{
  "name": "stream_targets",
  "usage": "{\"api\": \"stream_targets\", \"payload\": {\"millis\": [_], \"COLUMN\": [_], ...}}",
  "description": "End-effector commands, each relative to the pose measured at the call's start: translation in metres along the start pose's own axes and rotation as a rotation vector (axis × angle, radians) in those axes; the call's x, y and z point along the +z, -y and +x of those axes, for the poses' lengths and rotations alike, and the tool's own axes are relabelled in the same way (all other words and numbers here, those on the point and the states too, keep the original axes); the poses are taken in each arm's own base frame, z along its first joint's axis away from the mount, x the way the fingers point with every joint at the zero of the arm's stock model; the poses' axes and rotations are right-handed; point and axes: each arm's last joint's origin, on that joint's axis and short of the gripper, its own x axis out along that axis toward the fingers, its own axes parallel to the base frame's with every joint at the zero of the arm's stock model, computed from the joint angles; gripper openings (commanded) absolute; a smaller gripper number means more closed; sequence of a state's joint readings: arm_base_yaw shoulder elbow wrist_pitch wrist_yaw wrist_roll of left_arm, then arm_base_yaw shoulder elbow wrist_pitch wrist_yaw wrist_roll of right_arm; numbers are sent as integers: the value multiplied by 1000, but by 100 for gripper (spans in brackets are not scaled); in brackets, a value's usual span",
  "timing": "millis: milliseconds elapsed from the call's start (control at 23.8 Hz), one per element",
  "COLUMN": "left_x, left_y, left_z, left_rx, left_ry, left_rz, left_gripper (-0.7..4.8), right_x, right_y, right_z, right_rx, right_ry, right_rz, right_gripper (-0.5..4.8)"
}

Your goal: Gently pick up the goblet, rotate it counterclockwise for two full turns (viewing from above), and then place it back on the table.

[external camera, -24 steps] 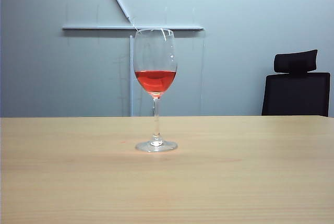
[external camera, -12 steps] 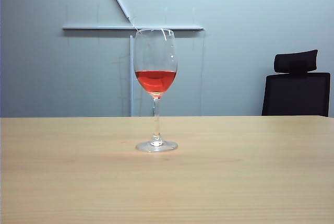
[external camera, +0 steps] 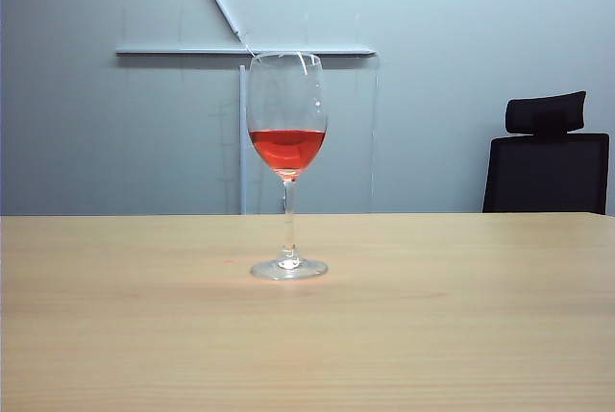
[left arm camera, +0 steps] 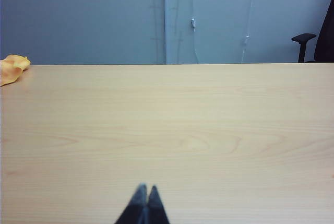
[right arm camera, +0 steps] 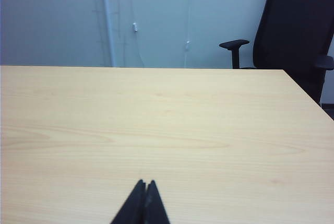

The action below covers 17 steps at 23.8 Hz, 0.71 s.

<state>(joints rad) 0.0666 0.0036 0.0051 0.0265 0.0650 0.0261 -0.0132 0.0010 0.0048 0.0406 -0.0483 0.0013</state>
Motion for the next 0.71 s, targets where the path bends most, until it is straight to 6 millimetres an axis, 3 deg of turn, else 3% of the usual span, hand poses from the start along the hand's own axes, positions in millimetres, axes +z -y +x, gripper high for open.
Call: {"api": "stream_targets", "payload": {"millis": [42, 713], "left_x": [2, 2], "left_y": [0, 0], "left_z": [0, 0], "left_rx": [-2, -2], "left_ry": [14, 14], "left_rz": [1, 1], "left_gripper": [-5, -5], "right_x": [0, -3], "right_y": [0, 0], "right_z": [0, 0], "right_rx": [-8, -17], "right_ry": [5, -17], "right_rz": [3, 4], "right_gripper": [-9, -8]}}
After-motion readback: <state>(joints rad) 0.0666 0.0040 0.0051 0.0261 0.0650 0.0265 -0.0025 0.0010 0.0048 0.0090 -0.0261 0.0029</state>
